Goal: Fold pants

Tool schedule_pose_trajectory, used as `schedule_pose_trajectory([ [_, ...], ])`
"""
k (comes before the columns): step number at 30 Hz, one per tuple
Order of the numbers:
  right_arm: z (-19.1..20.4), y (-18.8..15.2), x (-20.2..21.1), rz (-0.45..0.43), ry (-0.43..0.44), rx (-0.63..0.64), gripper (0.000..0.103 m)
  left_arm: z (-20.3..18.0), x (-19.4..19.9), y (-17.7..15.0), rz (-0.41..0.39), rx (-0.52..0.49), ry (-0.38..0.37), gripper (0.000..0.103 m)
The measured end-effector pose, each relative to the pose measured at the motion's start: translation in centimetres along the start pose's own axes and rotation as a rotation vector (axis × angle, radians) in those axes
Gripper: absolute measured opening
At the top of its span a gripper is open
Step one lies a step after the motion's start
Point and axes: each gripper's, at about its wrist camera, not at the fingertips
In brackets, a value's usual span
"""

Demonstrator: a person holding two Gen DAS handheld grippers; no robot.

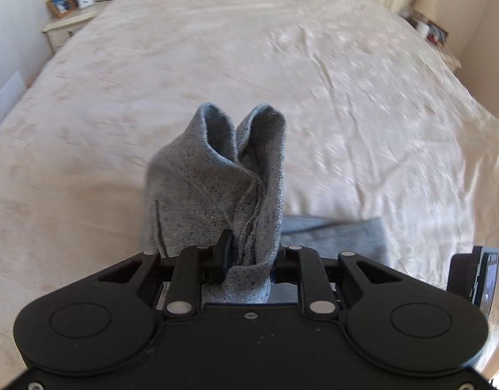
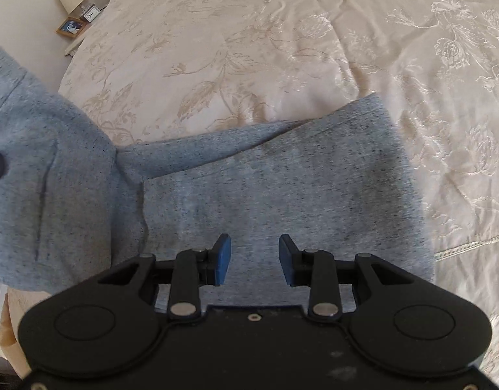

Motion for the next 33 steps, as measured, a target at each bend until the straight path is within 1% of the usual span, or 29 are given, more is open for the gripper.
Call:
schedule_pose_trajectory([
  [4, -3.8, -0.4, 0.1, 0.022, -0.003, 0.001, 0.035, -6.2, -4.3, -2.0, 0.048, -0.050, 0.028, 0.027],
  [8, -7.2, -0.9, 0.3, 0.030, 0.021, -0.021, 0.036, -10.2, -7.7, -3.2, 0.090, -0.086, 0.076, 0.027],
  [11, -9.1, -1.3, 0.8, 0.024, 0.042, -0.033, 0.035, -11.7, -8.2, -4.3, 0.104, -0.090, 0.102, 0.027],
  [16, -10.7, -1.8, 1.4, 0.008, 0.080, -0.053, 0.035, -13.8, -8.1, -5.5, 0.097, -0.120, 0.153, 0.027],
  [17, -11.2, -1.8, 1.7, 0.004, 0.092, -0.060, 0.035, -14.3, -8.4, -5.6, 0.102, -0.129, 0.165, 0.028],
  [18, -11.7, -1.9, 2.1, -0.004, 0.099, -0.068, 0.035, -14.9, -8.8, -5.7, 0.115, -0.145, 0.181, 0.033],
  [19, -12.1, -2.1, 2.5, -0.015, 0.101, -0.078, 0.035, -15.6, -9.4, -5.9, 0.140, -0.175, 0.190, 0.035],
  [20, -12.8, -2.2, 2.8, -0.025, 0.101, -0.095, 0.035, -16.3, -9.7, -6.2, 0.170, -0.202, 0.175, 0.035],
  [21, -13.2, -2.3, 3.2, -0.034, 0.096, -0.114, 0.036, -16.7, -9.6, -6.3, 0.185, -0.220, 0.141, 0.035],
  [23, -14.5, -2.4, 4.1, -0.057, 0.084, -0.151, 0.037, -17.7, -8.2, -6.4, 0.166, -0.252, 0.073, 0.036],
  [24, -14.8, -2.5, 4.6, -0.067, 0.077, -0.157, 0.037, -18.1, -7.4, -6.5, 0.140, -0.268, 0.061, 0.036],
  [26, -15.3, -2.6, 5.6, -0.089, 0.051, -0.171, 0.037, -18.3, -5.2, -6.3, 0.068, -0.303, 0.042, 0.037],
  [27, -15.4, -2.7, 6.0, -0.098, 0.046, -0.175, 0.037, -17.9, -4.2, -6.2, 0.038, -0.313, 0.036, 0.043],
  [28, -15.4, -2.6, 6.4, -0.112, 0.037, -0.175, 0.037, -17.1, -3.4, -6.0, 0.018, -0.316, 0.033, 0.044],
  [31, -14.4, -2.2, 7.8, -0.159, 0.017, -0.131, 0.037, -12.9, -2.1, -4.9, -0.007, -0.283, 0.046, 0.044],
  [33, -13.0, -1.9, 8.4, -0.176, 0.015, -0.083, 0.037, -9.2, -2.1, -4.2, -0.012, -0.242, 0.102, 0.043],
])
Point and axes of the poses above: each gripper's, at about its wrist camera, not at the fingertips, and x roughly against the way its jaws point, z to its left, y to its top, and after that the axes turned 9 degrees about x, right-handed
